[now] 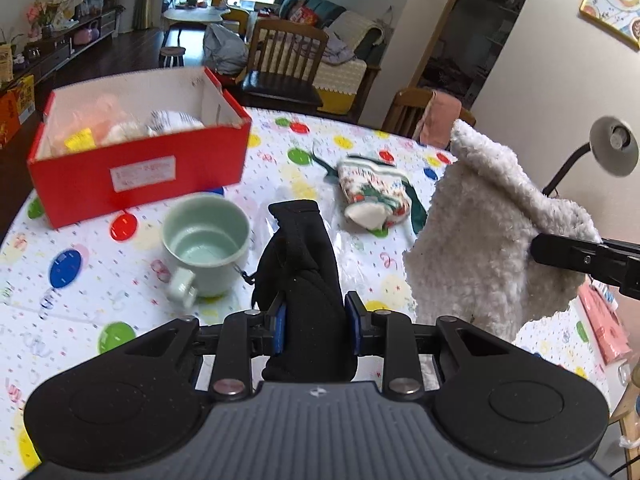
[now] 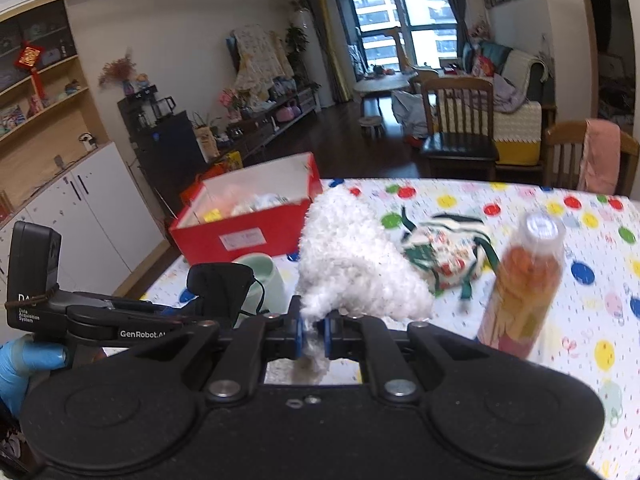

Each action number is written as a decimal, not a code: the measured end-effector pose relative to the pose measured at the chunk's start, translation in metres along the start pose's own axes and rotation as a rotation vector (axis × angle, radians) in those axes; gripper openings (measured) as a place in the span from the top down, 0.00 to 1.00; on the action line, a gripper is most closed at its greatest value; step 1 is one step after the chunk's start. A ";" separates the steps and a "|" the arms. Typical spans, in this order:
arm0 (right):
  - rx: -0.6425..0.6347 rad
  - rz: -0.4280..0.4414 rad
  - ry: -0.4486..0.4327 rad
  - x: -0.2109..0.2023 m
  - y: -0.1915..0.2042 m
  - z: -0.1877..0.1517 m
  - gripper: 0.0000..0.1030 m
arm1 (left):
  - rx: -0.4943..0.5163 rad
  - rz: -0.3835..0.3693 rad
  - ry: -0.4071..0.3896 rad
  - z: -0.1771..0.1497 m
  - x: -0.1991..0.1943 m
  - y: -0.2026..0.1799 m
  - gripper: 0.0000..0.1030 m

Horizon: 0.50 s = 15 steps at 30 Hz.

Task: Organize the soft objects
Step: 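Lift and carry the black mask and fluffy towel with both tools over the red box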

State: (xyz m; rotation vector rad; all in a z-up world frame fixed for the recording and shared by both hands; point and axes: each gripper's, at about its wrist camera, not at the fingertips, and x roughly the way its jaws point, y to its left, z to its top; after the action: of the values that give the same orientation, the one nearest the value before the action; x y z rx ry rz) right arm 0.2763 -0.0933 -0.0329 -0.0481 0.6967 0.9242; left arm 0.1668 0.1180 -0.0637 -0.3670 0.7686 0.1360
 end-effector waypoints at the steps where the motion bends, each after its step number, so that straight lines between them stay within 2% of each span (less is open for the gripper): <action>1: -0.005 0.004 -0.003 0.000 0.003 0.004 0.92 | 0.001 0.003 -0.007 0.004 -0.004 0.002 0.72; 15: -0.072 0.058 -0.083 0.010 0.038 0.076 0.92 | 0.044 0.060 -0.147 0.066 -0.057 0.035 0.72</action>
State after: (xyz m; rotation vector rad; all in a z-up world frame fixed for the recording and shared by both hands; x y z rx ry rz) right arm 0.2924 -0.0382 0.0298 -0.0536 0.5905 1.0011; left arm 0.1603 0.1757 0.0102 -0.2893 0.6368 0.2000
